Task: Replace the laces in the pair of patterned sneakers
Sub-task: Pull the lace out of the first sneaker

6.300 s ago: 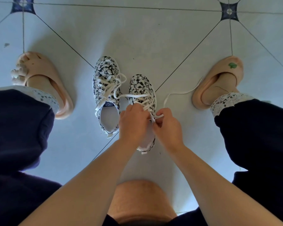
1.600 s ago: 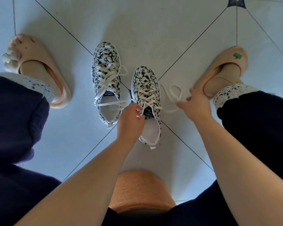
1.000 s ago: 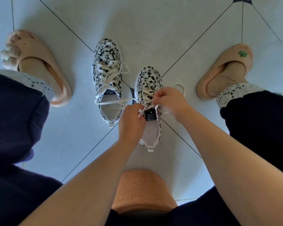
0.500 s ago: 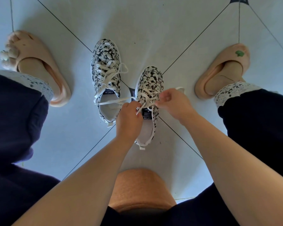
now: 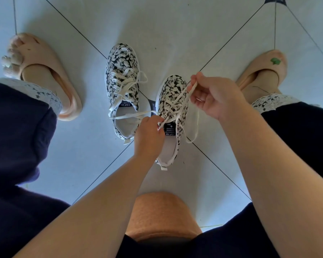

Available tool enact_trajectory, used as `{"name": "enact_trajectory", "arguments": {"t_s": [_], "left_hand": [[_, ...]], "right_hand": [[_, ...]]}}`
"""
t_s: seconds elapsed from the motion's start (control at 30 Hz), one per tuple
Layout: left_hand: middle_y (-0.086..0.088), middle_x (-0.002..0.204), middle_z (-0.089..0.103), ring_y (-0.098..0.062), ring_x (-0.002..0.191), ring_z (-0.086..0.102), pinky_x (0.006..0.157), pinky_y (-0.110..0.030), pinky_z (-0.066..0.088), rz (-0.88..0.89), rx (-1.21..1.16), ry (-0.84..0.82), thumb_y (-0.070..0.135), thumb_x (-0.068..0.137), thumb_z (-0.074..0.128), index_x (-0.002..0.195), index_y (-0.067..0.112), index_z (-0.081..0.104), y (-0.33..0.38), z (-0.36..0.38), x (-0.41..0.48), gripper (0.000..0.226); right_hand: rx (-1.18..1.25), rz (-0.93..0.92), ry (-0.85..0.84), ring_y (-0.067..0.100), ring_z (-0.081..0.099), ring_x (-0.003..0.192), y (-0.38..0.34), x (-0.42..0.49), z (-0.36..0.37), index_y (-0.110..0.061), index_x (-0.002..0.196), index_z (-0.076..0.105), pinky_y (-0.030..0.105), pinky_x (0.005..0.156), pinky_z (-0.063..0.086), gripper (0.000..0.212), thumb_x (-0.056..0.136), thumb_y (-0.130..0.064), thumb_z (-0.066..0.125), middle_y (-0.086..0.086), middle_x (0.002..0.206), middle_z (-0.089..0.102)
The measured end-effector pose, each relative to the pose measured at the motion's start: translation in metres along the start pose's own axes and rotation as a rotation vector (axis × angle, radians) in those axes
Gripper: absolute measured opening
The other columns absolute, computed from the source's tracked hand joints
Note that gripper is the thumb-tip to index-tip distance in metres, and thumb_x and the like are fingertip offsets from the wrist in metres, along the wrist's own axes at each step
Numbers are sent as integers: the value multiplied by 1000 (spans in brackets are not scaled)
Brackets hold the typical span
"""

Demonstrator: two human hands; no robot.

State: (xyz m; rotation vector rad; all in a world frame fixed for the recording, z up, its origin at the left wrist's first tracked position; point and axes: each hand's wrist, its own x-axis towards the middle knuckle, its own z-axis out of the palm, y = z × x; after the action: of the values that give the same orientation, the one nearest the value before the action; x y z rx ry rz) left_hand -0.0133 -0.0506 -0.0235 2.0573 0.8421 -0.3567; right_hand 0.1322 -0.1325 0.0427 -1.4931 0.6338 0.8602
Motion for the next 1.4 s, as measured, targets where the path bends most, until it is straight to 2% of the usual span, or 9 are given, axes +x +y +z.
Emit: {"name": "enact_trajectory", "arguments": {"t_s": [0.1, 0.2, 0.4, 0.57, 0.63, 0.8, 0.9, 1.13, 1.4], "left_hand": [[-9, 106, 57, -24, 86, 56, 67, -26, 35, -5, 8, 3, 8, 87, 52, 112, 15, 59, -1, 0, 1, 28], [-9, 107, 56, -25, 88, 57, 68, -27, 37, 6, 31, -9, 9, 87, 53, 113, 14, 59, 0, -1, 1, 27], [-9, 104, 56, -26, 86, 58, 68, -27, 37, 19, 38, -8, 10, 88, 53, 113, 14, 59, -2, 0, 2, 26], [-7, 107, 56, -23, 88, 57, 69, -26, 35, -7, 30, -13, 8, 88, 50, 114, 16, 59, -1, 0, 2, 29], [-6, 107, 56, -22, 87, 57, 69, -25, 35, -10, 29, -9, 9, 88, 50, 114, 17, 59, -1, 0, 3, 29], [-8, 106, 57, -22, 87, 56, 68, -26, 35, 14, 39, -9, 8, 87, 51, 114, 15, 58, -1, 2, 1, 29], [-8, 106, 57, -25, 89, 58, 70, -28, 38, 22, 42, 0, 12, 88, 53, 114, 16, 59, -2, 2, 2, 27], [-7, 107, 58, -23, 91, 57, 70, -27, 37, 7, 23, -19, 15, 87, 53, 112, 15, 59, -3, 2, 4, 26], [-9, 101, 57, -26, 86, 55, 68, -27, 37, -12, -36, 6, 9, 86, 53, 108, 12, 62, -4, -1, 4, 24]], "right_hand": [[-581, -97, 12, 14, 58, 82, 28, 10, -6, -16, 85, 63, 28, 78, 49, 7, 88, -23, 61, 9, 98, 67], [-992, -214, -128, 16, 57, 73, 69, 8, -7, -7, 91, 66, 30, 71, 48, 21, 78, -23, 71, 6, 85, 65], [-999, -389, 88, 9, 51, 56, 78, 6, 2, -14, 66, 58, 23, 54, 40, 22, 84, -25, 66, -8, 61, 54], [25, -336, 183, 6, 55, 54, -1, 5, -8, -17, 71, 57, 16, 49, 38, 21, 91, -12, 56, -5, 57, 65], [171, -350, 231, 7, 57, 58, -15, 8, -19, -17, 73, 55, 14, 49, 39, 20, 92, -11, 55, -8, 56, 64], [-654, -204, 29, 9, 52, 64, 50, 14, -17, -17, 73, 59, 24, 65, 43, 14, 84, -21, 67, -4, 69, 58], [-1022, -249, -44, 14, 56, 80, 88, 15, -5, -15, 97, 63, 26, 72, 44, 33, 72, -32, 77, 0, 93, 61], [-1370, -437, 53, 25, 47, 85, 87, 8, 8, -14, 101, 50, 33, 69, 40, 29, 76, -18, 65, 2, 98, 41], [-1323, -542, 35, 28, 55, 98, 99, 8, -8, -13, 107, 67, 32, 74, 46, 28, 86, -6, 50, 7, 120, 49]]}}
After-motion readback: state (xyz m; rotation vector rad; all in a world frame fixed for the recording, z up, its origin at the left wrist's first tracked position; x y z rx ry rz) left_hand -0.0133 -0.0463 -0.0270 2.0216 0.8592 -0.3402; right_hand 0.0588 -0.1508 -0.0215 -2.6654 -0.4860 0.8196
